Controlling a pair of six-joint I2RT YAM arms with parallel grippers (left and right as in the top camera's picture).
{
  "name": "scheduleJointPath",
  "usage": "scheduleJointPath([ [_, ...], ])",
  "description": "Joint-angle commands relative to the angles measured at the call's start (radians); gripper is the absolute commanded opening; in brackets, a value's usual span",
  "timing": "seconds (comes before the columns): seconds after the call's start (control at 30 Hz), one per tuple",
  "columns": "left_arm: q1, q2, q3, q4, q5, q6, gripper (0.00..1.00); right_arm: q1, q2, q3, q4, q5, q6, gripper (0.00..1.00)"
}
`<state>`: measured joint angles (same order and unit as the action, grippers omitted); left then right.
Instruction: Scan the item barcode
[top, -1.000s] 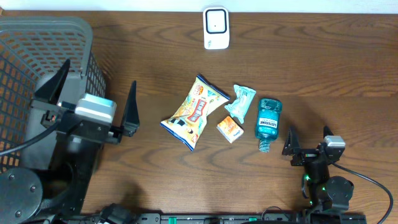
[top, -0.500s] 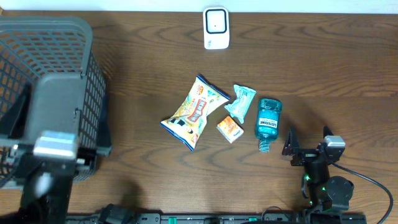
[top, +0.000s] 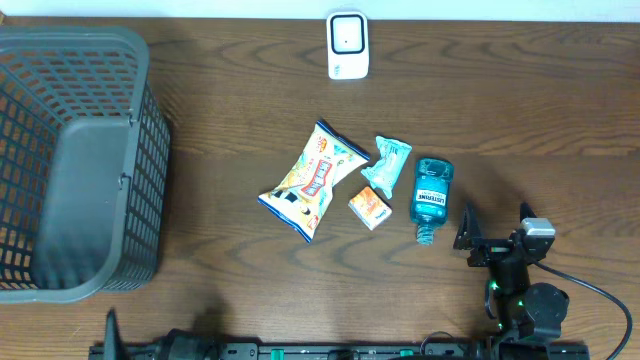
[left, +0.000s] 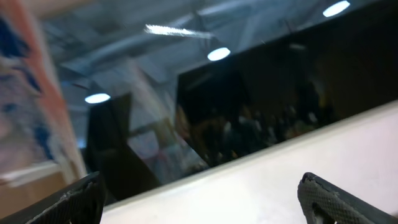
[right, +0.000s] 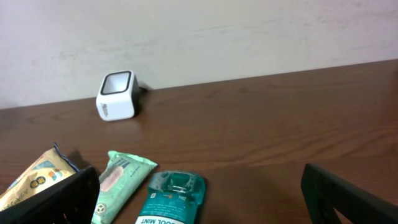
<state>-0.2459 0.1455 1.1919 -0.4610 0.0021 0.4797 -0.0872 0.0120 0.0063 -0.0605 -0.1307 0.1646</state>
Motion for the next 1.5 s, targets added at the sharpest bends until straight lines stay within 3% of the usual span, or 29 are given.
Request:
scheduleJointPath([
  [0.0,0.043,-0.064,-0.044,0.006,0.017,0.013,0.98,0.004,-0.004,-0.001,-0.004,0.006,0.003,0.99],
  [0.4,0.143,-0.129,-0.243,0.019,0.016,0.013,0.98,0.004,-0.004,-0.001,-0.002,0.0,0.011,0.99],
  [0.53,0.143,-0.121,-0.293,0.109,0.012,0.014,0.98,0.004,-0.004,-0.001,0.01,-0.142,0.203,0.99],
  [0.7,0.143,-0.097,-0.313,0.319,0.013,0.013,0.98,0.004,-0.005,-0.001,0.023,-0.533,0.498,0.99],
  [0.8,0.143,-0.083,-0.313,0.383,0.013,0.004,0.98,0.004,-0.004,-0.001,-0.005,-0.718,0.583,0.99],
  [0.93,0.143,-0.053,-0.313,0.46,-0.008,-0.168,0.98,0.004,-0.004,-0.001,0.002,-0.848,0.592,0.99],
  [1.03,0.143,-0.019,-0.313,0.528,-0.13,-0.344,0.98,0.004,-0.004,-0.001,0.02,-0.917,0.598,0.99],
  [1.13,0.143,0.015,-0.313,0.581,-0.25,-0.441,0.98,0.004,-0.004,-0.001,0.02,-0.949,0.605,0.99],
  [1.47,0.143,0.029,-0.31,0.609,-0.258,-0.452,0.98,0.004,-0.003,0.068,0.034,-0.974,0.64,0.99],
])
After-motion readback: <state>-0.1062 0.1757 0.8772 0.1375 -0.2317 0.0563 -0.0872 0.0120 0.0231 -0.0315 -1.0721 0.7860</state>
